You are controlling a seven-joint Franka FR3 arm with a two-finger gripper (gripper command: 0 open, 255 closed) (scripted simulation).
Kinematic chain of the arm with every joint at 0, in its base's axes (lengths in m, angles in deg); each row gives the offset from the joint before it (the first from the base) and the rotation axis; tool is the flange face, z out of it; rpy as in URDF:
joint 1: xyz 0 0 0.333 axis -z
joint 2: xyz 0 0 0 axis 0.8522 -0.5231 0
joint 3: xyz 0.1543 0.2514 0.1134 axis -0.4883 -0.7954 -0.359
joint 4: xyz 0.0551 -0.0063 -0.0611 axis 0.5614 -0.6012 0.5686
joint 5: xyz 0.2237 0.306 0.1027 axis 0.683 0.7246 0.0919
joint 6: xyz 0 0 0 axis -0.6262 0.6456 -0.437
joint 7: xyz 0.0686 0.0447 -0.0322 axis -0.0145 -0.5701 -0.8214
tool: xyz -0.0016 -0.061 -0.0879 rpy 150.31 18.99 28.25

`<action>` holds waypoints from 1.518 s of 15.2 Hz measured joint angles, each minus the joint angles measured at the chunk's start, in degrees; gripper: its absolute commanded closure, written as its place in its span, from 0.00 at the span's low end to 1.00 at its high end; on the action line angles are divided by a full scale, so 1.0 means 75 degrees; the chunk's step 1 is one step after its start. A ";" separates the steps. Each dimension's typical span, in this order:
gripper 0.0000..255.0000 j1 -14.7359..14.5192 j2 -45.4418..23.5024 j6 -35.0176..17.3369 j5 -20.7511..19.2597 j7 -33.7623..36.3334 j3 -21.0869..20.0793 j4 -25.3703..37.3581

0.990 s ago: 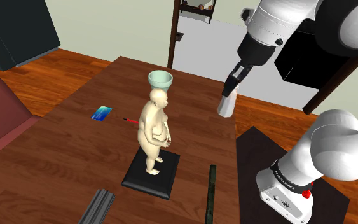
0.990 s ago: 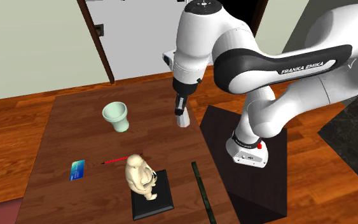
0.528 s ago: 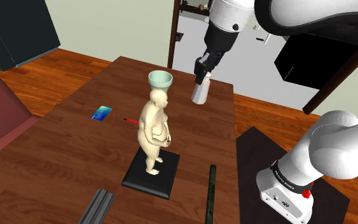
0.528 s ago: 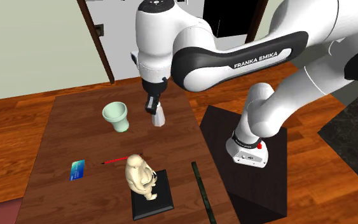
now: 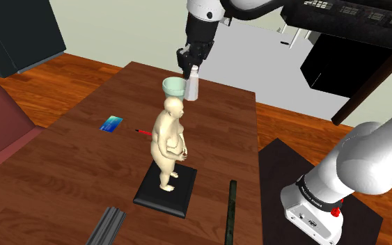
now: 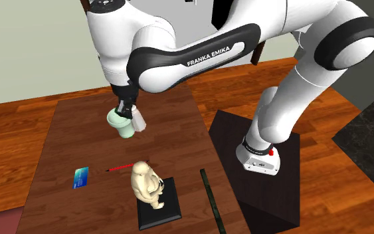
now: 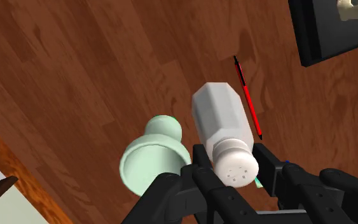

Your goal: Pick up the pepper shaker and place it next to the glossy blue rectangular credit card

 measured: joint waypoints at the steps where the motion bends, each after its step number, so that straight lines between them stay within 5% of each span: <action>1: 1.00 0.0005 -0.0248 0.0031 -0.0100 0.0101 -0.0064 0.0253; 9: 1.00 -0.0211 -0.3095 0.0774 -0.1342 0.0737 -0.0320 0.3524; 14: 1.00 -0.0824 -0.5057 0.1640 -0.2087 0.0875 -0.0215 0.6191; 16: 1.00 -0.1420 -0.6421 0.2458 -0.2474 0.0709 -0.0041 0.8426; 17: 1.00 -0.1522 -0.6718 0.2638 -0.2532 0.0697 0.0005 0.8851; 23: 1.00 -0.1439 -0.6812 0.2082 -0.2564 0.0807 0.0019 0.8368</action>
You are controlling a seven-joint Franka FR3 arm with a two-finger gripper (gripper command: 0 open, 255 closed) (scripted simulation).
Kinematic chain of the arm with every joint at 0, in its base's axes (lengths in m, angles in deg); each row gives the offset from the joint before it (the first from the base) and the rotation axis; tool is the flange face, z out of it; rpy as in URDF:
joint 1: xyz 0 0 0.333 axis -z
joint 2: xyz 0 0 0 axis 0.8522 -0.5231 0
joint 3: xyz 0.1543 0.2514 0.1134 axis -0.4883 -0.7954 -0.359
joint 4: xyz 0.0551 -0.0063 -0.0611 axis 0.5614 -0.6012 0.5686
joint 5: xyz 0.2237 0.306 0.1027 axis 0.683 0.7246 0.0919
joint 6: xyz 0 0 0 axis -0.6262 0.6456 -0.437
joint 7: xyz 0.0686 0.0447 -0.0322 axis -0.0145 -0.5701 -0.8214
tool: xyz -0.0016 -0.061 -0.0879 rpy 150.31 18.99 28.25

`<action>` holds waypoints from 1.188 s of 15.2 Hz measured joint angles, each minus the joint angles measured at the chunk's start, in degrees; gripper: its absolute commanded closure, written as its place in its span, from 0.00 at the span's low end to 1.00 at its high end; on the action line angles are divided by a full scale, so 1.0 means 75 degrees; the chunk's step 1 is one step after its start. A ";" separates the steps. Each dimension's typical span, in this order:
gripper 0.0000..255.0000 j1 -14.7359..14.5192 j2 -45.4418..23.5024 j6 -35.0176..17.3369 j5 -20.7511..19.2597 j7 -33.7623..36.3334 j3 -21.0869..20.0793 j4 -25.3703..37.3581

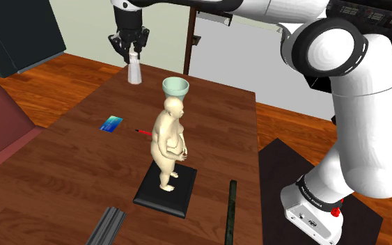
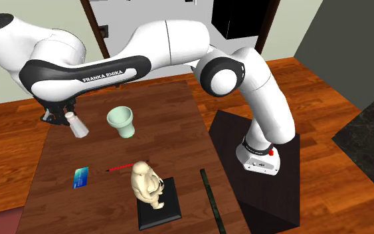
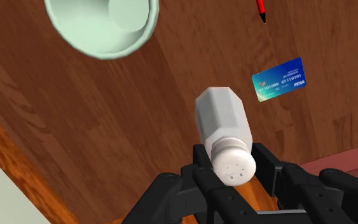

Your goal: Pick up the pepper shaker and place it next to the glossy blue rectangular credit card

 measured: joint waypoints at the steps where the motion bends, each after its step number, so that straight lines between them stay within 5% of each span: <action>1: 1.00 0.0047 0.0051 -0.0139 0.0008 0.0024 -0.0007 -0.0196; 18: 1.00 0.0389 0.0180 -0.1940 -0.0081 0.0393 0.0021 -0.2201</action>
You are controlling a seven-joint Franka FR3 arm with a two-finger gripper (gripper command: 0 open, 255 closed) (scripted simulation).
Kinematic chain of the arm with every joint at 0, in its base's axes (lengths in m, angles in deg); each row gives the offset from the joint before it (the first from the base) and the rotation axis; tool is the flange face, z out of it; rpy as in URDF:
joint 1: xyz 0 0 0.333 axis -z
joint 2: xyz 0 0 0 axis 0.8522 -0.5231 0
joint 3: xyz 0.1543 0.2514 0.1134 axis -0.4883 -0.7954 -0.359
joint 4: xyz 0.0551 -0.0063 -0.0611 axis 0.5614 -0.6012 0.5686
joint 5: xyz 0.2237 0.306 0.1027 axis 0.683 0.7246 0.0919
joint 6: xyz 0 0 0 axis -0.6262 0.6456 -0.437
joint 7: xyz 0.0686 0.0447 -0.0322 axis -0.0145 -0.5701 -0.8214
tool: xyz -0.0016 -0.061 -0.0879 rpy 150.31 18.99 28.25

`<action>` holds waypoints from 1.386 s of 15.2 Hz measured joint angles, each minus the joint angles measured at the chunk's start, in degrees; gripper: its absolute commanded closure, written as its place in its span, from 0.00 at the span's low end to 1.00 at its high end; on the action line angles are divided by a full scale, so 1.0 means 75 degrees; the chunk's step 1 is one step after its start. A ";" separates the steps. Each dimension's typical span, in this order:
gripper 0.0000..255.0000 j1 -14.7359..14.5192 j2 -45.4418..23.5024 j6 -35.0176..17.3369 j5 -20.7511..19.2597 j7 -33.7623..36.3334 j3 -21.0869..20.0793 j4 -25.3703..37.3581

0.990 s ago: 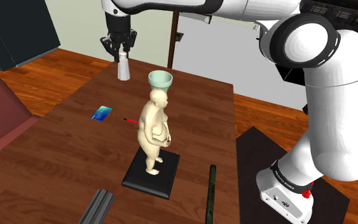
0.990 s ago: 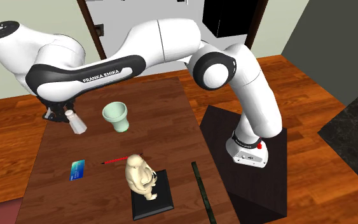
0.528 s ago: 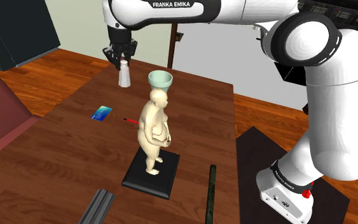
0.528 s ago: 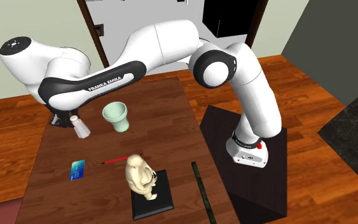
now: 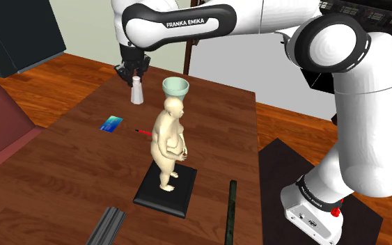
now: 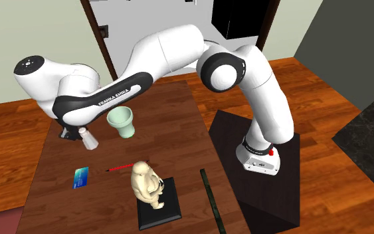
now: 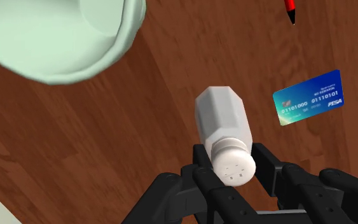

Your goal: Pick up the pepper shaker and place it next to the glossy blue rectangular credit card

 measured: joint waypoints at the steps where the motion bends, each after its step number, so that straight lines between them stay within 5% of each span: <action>1: 1.00 0.0013 0.0006 -0.0089 -0.0009 0.0023 0.0003 -0.0100; 14: 1.00 0.0040 -0.0176 -0.0712 -0.0126 0.0175 0.0069 -0.0563; 15: 0.00 0.0040 -0.0176 -0.0713 -0.0126 0.0175 0.0069 -0.0563; 21: 0.00 0.0039 -0.0176 -0.0713 -0.0127 0.0175 0.0069 -0.0562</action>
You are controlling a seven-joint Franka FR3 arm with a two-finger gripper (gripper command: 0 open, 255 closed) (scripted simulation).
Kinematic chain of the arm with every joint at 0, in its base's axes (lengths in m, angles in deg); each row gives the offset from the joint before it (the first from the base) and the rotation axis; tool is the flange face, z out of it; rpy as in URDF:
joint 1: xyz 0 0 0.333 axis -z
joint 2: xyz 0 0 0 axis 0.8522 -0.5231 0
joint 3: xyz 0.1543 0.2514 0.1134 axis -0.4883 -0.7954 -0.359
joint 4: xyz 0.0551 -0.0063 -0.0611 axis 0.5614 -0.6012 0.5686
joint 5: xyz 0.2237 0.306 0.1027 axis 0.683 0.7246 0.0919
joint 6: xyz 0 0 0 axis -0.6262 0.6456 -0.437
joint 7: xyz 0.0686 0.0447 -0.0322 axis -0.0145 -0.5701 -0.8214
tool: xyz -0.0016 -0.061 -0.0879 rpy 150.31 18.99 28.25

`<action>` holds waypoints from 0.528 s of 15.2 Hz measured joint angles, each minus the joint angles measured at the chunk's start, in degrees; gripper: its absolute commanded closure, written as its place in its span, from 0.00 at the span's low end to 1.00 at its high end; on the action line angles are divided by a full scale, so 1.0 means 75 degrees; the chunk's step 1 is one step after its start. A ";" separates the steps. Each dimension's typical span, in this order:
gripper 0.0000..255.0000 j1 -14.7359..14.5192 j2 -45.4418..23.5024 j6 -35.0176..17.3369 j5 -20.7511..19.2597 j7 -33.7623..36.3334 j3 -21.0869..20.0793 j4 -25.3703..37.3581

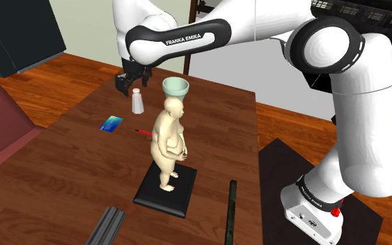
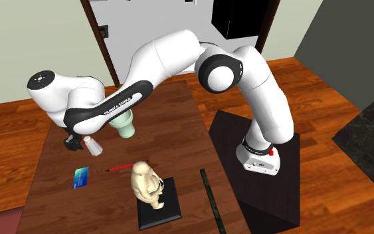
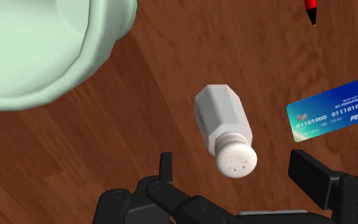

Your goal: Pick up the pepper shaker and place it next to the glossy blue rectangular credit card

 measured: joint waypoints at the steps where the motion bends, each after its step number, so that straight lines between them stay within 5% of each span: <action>1: 0.00 -0.0015 0.0037 0.0099 0.0019 -0.0009 -0.0014 0.0063; 8: 0.00 -0.0019 0.0403 0.0670 0.0161 -0.0101 -0.0114 0.0289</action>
